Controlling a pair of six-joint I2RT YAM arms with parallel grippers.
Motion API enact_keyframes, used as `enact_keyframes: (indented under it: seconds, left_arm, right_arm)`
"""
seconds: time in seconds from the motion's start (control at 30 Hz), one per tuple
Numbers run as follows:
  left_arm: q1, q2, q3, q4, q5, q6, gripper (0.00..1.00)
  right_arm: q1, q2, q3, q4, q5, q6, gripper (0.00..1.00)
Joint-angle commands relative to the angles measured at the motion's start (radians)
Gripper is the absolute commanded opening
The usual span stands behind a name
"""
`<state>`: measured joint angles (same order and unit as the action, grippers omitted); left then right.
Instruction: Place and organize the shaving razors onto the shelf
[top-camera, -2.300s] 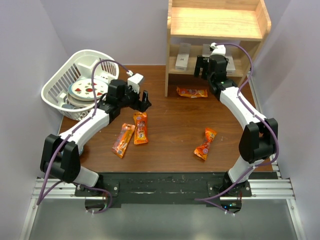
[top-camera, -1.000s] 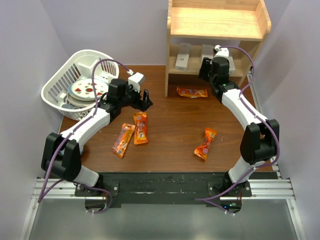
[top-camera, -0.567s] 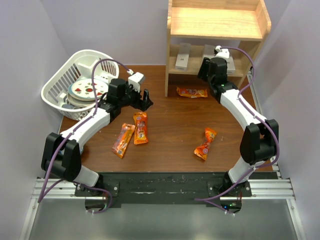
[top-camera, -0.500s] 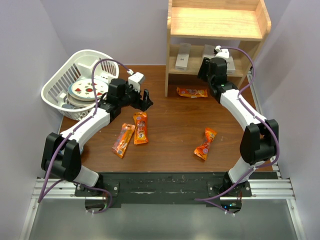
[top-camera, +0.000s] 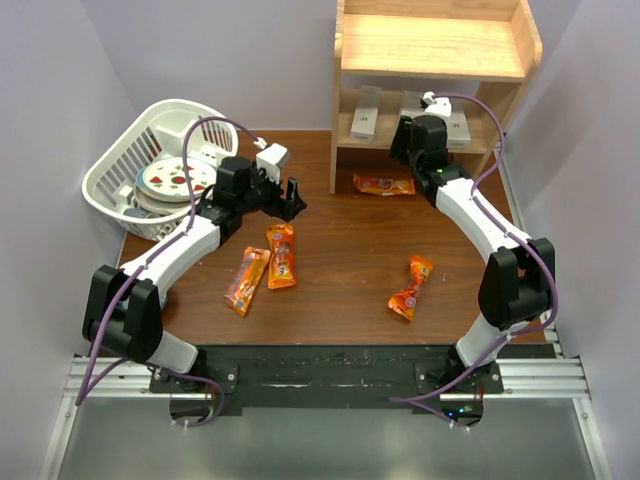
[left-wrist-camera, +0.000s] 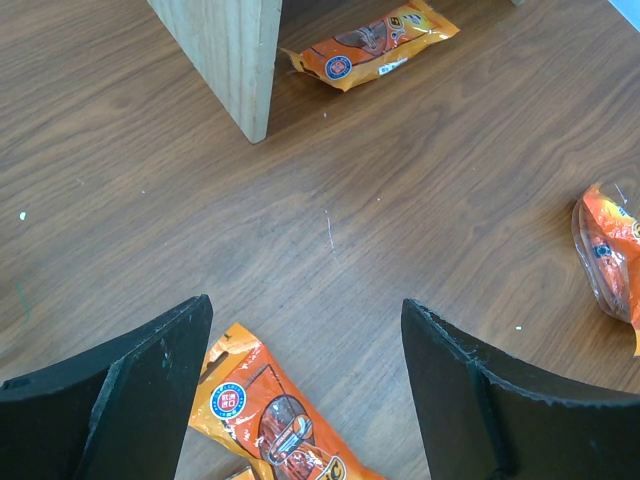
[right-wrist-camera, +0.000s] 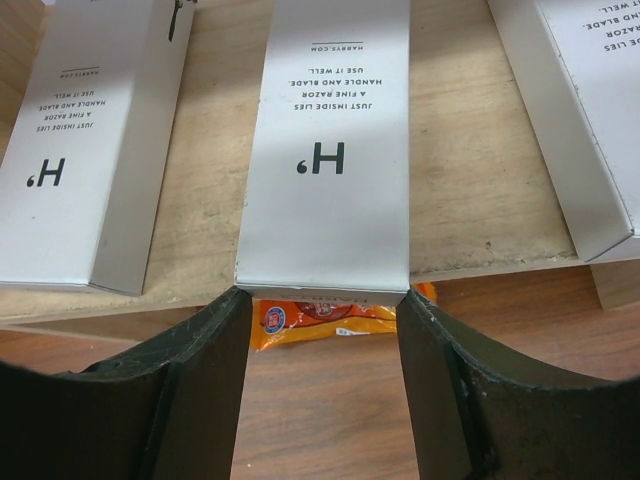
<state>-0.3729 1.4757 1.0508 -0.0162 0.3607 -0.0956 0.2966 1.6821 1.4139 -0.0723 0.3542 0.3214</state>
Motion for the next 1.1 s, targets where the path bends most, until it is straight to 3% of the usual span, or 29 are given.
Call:
enact_keyframes:
  seconds: [0.0,0.27,0.53,0.8,1.07]
  left_arm:
    - [0.009,-0.005,0.008,0.053,0.012,-0.019,0.82]
    - [0.009,0.009,0.017,0.058,0.017,-0.024,0.82]
    - [0.009,0.017,0.029,0.050,0.020,-0.024,0.82]
    - [0.009,0.017,0.025,0.039,0.027,-0.019,0.82]
    - [0.009,0.057,0.046,0.044,0.052,-0.032,0.82]
  right_arm:
    - [0.007,0.014,0.040,-0.030,0.043,0.002,0.60]
    - [0.007,0.010,0.016,-0.024,0.035,-0.007,0.65]
    - [0.006,-0.038,0.031,-0.050,-0.036,-0.085,0.93]
    - [-0.017,-0.228,0.042,-0.213,-0.021,-0.159,0.95]
    - [-0.221,-0.236,-0.001,-0.156,-0.139,-0.194,0.96]
